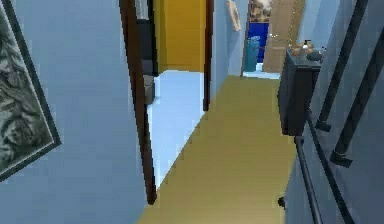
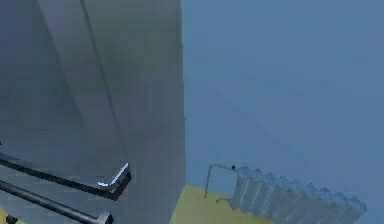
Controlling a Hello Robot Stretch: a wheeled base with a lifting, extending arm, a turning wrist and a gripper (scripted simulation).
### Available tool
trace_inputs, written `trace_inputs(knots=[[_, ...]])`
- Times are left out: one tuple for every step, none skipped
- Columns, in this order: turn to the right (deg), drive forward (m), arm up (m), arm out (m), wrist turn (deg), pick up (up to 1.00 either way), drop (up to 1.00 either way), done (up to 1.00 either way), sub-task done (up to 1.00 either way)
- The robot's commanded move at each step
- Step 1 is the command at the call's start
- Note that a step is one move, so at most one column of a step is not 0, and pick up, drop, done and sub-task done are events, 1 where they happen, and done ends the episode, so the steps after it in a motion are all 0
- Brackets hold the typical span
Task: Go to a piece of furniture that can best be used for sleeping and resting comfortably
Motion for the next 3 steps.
trace_inputs(knots=[[15.0, 0.00, 0.00, 0.00, 0.0, 0.00, 0.00, 0.00, 0.00], [0.0, 0.30, 0.00, 0.00, 0.0, 0.00, 0.00, 0.00, 0.00], [-12.0, 0.00, 0.00, 0.00, 0.0, 0.00, 0.00, 0.00, 0.00]])
